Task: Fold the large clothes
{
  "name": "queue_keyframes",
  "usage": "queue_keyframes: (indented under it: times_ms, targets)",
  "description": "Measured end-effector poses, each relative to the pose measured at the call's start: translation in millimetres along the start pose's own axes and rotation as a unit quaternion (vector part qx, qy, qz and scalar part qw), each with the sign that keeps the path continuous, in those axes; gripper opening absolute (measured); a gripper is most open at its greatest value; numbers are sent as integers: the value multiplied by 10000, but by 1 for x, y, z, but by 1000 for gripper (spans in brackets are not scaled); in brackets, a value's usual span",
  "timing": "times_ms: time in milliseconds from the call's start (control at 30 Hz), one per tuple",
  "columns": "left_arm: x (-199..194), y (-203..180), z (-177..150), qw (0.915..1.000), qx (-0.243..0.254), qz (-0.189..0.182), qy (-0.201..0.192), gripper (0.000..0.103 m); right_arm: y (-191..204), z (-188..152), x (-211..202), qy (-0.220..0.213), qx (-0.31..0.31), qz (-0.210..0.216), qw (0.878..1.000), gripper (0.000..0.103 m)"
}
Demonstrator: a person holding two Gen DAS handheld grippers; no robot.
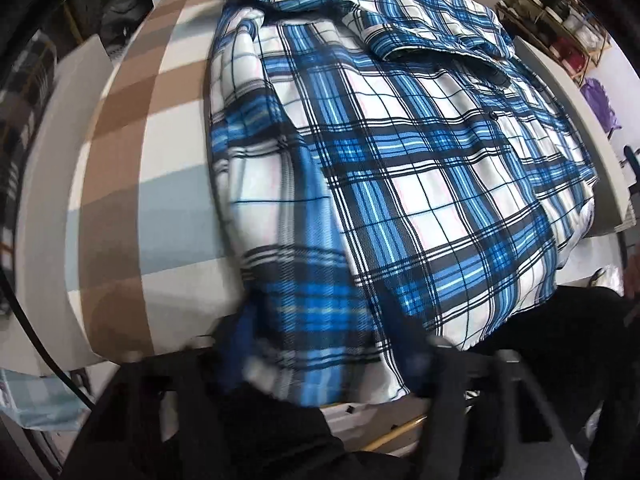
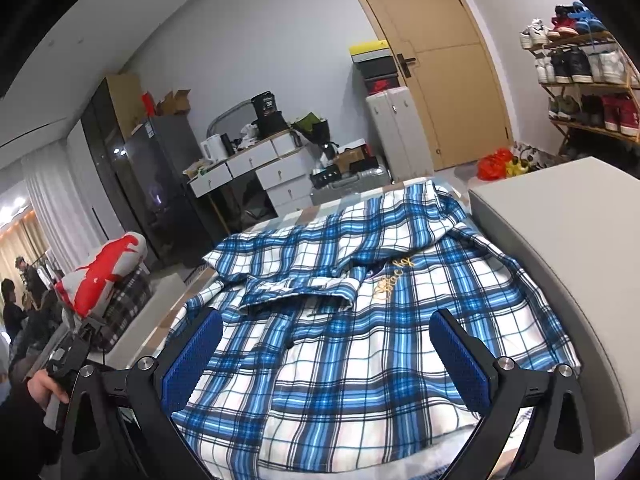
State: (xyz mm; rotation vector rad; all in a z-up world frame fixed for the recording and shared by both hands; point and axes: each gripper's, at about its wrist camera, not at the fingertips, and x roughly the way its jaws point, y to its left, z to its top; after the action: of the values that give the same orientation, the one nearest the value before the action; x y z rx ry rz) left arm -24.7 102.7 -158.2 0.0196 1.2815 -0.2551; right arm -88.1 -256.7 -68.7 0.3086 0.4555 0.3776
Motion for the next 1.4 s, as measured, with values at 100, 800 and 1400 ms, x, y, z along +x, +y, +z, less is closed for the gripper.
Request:
queue_keyframes:
  times_ms: [100,800,1400]
  targets:
    - [-3,-5,-3,9998,195,5,-103,5,-3,0,-1,-13,39,28,10000,103]
    - [6,-2,2,9995,-160,-112,-230,68,-7,0,-1,65,145,-21,9999,103]
    - [-27,-14,21,9922,40,-593,-1095,0,-33,1,-4,151,685,-135,9974,103]
